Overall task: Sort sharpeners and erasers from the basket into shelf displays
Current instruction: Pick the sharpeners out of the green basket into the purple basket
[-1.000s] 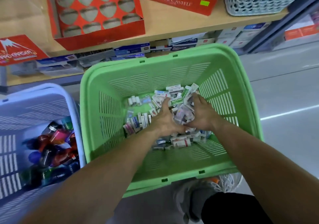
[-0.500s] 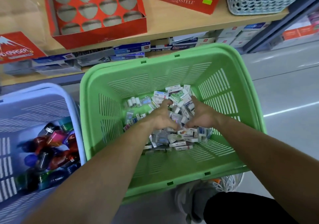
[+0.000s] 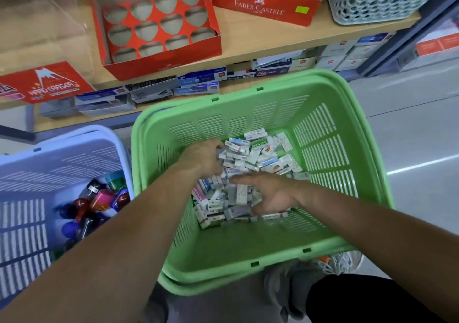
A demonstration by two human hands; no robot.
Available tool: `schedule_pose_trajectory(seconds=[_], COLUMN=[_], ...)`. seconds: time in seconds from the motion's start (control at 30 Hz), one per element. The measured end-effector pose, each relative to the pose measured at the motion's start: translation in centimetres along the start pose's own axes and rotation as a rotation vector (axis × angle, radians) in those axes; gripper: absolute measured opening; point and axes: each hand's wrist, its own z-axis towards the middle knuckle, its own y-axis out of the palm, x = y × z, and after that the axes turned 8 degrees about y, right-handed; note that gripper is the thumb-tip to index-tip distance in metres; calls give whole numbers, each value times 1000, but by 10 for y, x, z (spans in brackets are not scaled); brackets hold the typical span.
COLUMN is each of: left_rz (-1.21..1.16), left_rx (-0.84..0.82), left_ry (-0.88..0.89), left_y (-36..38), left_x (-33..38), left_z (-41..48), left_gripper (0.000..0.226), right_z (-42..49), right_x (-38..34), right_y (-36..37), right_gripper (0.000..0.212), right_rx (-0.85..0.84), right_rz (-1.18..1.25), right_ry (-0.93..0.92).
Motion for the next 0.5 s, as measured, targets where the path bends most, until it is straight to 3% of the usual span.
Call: schedule_pose_trajectory(seconds=[0.07, 0.17, 0.23, 0.33, 0.43, 0.5], left_rz=[66, 107, 159, 428, 632, 706], left_rx=[42, 146, 41, -203, -236, -232], left_ry=[57, 219, 370, 582, 674, 701], left_y=[-1, 3, 20, 62, 87, 89], left_x=[9, 28, 39, 43, 36, 29], left_z=[-5, -10, -10, -1, 11, 19], left_gripper=[64, 55, 58, 79, 85, 87], right_z=[-11, -39, -65, -101, -126, -132], right_x=[0, -1, 0, 12, 24, 25], right_y=[-7, -38, -59, -63, -45, -28], right_gripper=[77, 52, 46, 39, 39, 43], right_rx=[85, 359, 552, 776, 1008, 1059], right_rz=[-34, 66, 155, 179, 239, 225], right_ry=[-2, 42, 53, 72, 132, 163])
